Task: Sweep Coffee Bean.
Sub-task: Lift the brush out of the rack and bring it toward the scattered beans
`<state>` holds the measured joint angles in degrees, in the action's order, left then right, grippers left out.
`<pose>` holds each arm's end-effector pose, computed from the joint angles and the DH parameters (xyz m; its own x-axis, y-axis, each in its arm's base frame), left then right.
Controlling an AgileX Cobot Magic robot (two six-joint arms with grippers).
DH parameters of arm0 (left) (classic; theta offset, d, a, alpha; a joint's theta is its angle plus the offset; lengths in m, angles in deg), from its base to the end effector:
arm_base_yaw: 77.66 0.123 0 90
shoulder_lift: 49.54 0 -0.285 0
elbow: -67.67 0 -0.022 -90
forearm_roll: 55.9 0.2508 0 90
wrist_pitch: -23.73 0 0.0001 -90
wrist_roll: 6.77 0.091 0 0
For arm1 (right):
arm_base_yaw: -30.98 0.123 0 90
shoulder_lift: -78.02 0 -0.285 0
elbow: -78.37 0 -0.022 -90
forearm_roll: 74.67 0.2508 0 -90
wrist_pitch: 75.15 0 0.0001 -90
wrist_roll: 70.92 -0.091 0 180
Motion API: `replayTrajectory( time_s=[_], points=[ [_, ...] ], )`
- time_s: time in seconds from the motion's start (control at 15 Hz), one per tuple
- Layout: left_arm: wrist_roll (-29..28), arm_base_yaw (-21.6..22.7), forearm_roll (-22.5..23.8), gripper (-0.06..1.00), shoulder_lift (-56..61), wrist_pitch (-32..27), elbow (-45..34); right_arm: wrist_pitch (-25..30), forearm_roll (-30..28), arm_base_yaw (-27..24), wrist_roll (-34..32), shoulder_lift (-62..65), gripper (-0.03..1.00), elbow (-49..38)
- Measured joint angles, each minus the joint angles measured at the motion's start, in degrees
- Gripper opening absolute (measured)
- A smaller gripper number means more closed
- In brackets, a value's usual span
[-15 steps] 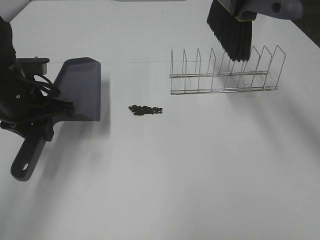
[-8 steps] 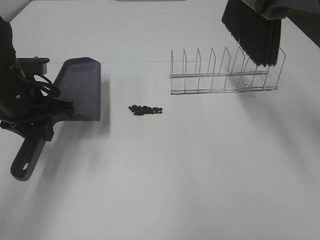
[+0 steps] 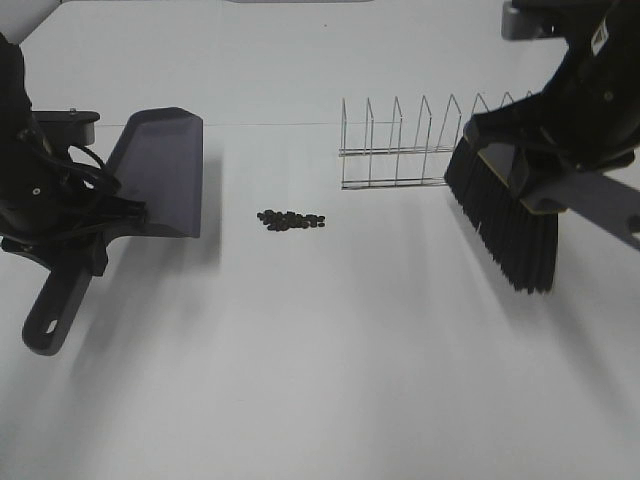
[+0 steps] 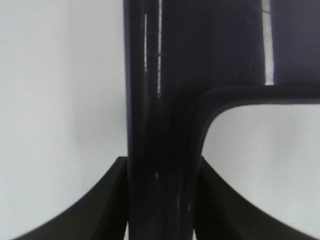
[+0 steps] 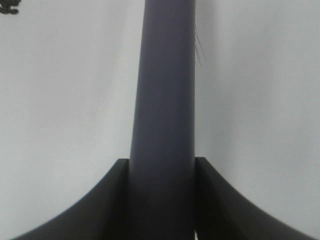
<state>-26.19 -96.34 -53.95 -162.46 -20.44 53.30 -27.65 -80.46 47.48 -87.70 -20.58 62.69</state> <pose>0.3202 -0.1060 0.1611 -0.9888 0.0078 -0.1487 0.0115 0.9997 -0.0237 0.2980 0.0812 0.2356 -0.9452 -0.0485 -0.3229 -0.0517 0.9987 0.0013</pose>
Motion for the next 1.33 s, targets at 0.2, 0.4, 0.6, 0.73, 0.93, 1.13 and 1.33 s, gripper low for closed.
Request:
replayTrajectory(
  time_s=[0.2,0.4,0.6,0.73,0.93,1.13,1.33],
  points=[
    [-0.2,0.0,0.0,0.33,-0.5,1.0,0.0,-5.3,0.0,0.0,-0.2,-1.9,0.29,-4.6],
    [-0.2,0.0,0.0,0.33,-2.6,1.0,0.0,-7.6,-0.9,0.0,-0.2,-4.4,0.29,-4.6],
    [-0.2,0.0,0.7,0.33,-2.8,3.2,0.0,-6.7,-3.2,0.0,-0.2,-9.2,0.29,-1.7],
    [-0.2,0.0,1.3,0.33,-2.8,3.3,0.0,-3.9,-5.7,1.4,-0.6,-12.1,0.29,3.0],
    [-0.2,0.0,1.9,0.33,-2.8,3.4,0.0,3.4,-17.0,7.6,-6.4,-19.0,0.29,11.0],
    [-0.2,0.0,1.9,0.33,-3.0,3.4,0.0,7.2,-23.4,13.4,-9.4,-25.2,0.29,15.9],
    [0.5,0.0,2.1,0.33,-6.0,1.4,1.0,7.6,-24.1,16.8,-9.6,-29.1,0.29,18.7]
  ],
)
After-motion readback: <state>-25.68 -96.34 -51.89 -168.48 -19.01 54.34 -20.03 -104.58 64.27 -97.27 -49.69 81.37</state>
